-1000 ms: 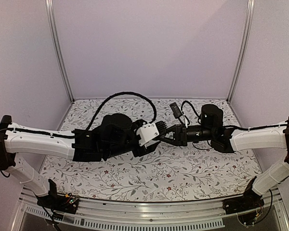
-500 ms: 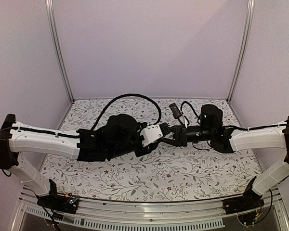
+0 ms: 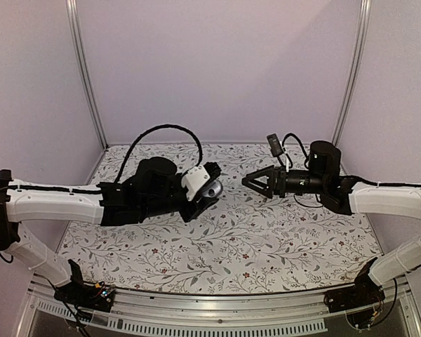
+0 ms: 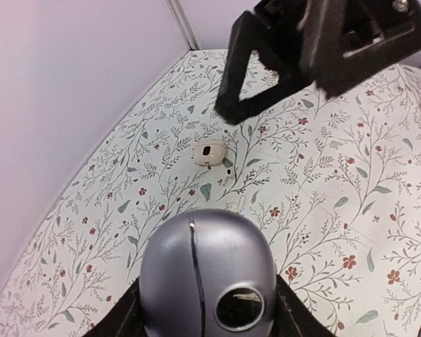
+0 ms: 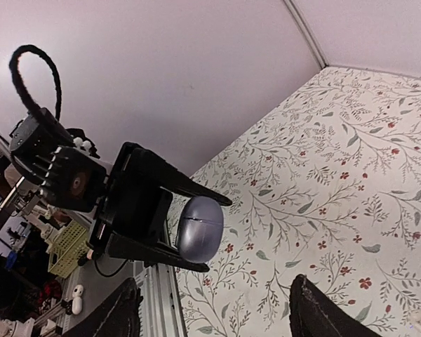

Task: Insert the wireless bluetooth earbuds into the charging case
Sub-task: Place the charging case with the earbuds at the center of the board.

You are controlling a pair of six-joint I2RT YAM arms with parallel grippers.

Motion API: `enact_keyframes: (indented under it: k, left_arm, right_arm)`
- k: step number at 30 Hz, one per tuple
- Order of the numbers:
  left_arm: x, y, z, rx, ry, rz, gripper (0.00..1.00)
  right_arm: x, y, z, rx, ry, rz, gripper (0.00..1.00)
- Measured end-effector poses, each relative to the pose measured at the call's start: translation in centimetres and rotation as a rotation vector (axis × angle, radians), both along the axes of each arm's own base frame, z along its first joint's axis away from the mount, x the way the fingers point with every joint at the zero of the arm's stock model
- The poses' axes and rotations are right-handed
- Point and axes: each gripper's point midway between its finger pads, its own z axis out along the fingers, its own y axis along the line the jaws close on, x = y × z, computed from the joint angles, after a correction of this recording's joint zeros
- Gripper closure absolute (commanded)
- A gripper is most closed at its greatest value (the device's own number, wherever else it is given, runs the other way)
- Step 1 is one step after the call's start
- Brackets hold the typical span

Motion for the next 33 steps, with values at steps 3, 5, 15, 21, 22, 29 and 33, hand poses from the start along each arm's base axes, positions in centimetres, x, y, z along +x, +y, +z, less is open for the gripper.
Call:
enact_keyframes:
  k: [3,5,15,21,22,29,33]
  left_arm:
    - [2.1,2.6,-0.5,-0.065,0.088,0.079,0.82]
    - [4.3,4.6,-0.9,-0.118,0.155,0.156,0.82]
    - [13.3,14.9,-7.8,-0.217,0.507,0.582,0.83]
    - [15.0,19.9,-13.0,-0.229,0.687,0.777,0.84]
    - [15.2,20.4,-13.7,-0.224,0.703,0.799,0.84]
    - [16.6,21.9,-16.3,-0.191,0.761,0.865,0.82]
    - [17.0,22.4,-17.4,-0.17,0.783,0.888,0.81]
  right_arm:
    - [2.3,-2.3,2.0,-0.014,-0.081,-0.126,0.04]
    - [3.6,-4.1,3.4,-0.021,-0.137,-0.213,0.01]
    - [9.3,-13.2,3.7,-0.054,-0.122,-0.48,0.01]
    - [10.6,-16.8,-0.1,-0.102,0.007,-0.584,0.01]
    - [10.7,-17.0,-0.3,-0.106,0.012,-0.592,0.01]
    - [11.8,-18.9,-1.9,-0.132,0.056,-0.631,0.01]
    - [12.0,-18.8,-3.7,-0.168,0.09,-0.616,0.01]
